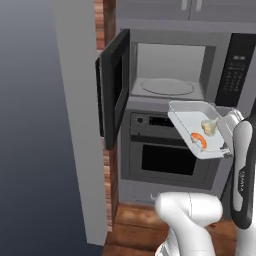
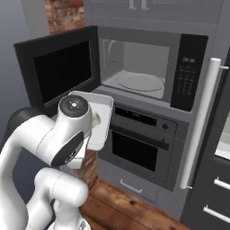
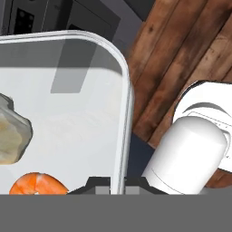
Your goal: Place the tupperware containing the shrimp and garlic meal in the microwave. Close the microwave door and press the start button to reheat the meal.
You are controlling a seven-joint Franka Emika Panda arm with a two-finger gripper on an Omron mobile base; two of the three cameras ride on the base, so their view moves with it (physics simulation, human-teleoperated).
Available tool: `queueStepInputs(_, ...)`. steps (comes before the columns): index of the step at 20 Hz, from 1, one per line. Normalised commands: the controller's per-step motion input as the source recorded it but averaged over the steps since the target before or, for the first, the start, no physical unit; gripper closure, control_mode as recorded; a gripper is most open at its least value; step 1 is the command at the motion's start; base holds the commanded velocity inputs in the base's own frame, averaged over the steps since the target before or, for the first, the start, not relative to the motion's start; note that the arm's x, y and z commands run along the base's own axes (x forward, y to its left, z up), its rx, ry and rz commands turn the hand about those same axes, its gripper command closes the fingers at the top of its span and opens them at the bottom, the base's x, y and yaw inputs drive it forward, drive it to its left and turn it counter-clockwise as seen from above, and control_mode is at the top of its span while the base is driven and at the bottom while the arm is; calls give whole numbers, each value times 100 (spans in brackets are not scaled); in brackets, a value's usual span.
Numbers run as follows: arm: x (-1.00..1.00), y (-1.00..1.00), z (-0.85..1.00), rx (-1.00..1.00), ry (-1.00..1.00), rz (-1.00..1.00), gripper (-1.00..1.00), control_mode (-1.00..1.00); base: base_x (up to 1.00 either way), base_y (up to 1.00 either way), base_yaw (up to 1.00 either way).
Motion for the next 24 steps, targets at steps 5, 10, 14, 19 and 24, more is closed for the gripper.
queueStepInputs(5,0,0,0,0,0,0,100,100,66,0,-8)
queueStepInputs(10,0,0,0,0,0,0,100,100,58,10,-5)
queueStepInputs(14,0,0,0,0,0,0,100,100,59,20,-3)
queueStepInputs(19,0,0,0,0,0,0,100,100,55,20,-4)
queueStepInputs(24,0,0,0,0,0,0,100,100,39,11,-7)
